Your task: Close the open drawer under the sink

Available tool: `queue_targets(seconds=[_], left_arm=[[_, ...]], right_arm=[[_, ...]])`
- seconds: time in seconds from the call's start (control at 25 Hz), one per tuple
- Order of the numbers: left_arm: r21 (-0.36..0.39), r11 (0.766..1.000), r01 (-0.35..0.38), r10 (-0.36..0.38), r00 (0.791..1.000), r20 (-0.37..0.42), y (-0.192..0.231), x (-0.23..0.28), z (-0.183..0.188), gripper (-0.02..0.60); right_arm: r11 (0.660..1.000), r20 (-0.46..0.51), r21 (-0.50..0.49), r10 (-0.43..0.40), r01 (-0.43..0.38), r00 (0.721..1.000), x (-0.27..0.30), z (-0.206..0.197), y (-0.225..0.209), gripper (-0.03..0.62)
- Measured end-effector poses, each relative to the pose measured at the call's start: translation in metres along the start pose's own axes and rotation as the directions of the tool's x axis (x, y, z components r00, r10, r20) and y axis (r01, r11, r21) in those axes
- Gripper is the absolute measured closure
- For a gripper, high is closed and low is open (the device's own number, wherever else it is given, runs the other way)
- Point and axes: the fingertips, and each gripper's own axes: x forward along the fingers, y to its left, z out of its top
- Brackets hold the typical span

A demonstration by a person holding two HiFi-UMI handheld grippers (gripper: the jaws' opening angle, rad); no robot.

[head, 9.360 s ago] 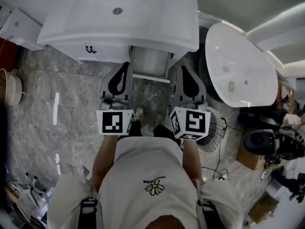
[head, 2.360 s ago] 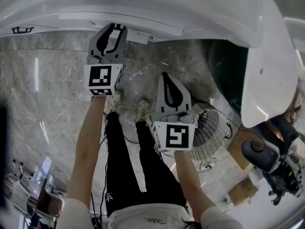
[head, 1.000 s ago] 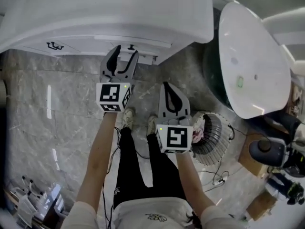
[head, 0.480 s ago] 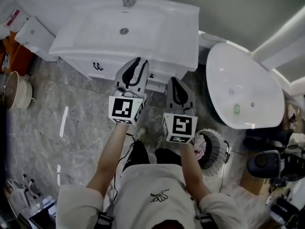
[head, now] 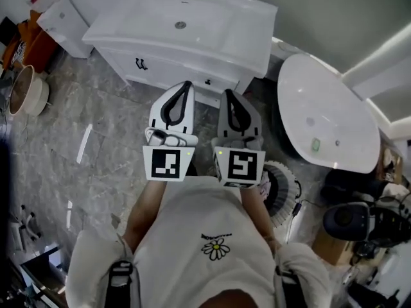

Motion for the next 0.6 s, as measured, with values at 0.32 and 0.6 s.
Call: queue_targets(seconds=[0.32, 0.6], left_arm=[[-0.085, 0.995, -0.053, 0.050, 0.998, -0.033, -0.017, -0.030, -0.007, 0.561], [-0.074, 0.992, -0.103, 0.101, 0.994, -0.040, -0.011, -0.032, -0.010, 0.561]], right_arm=[[0.999, -0.005, 0.003, 0.035, -0.035, 0.999, -0.033, -0.011, 0.002, 0.565], [0.999, -0.019, -0.036, 0.012, -0.012, 1.000, -0.039, -0.018, -0.014, 0.565]])
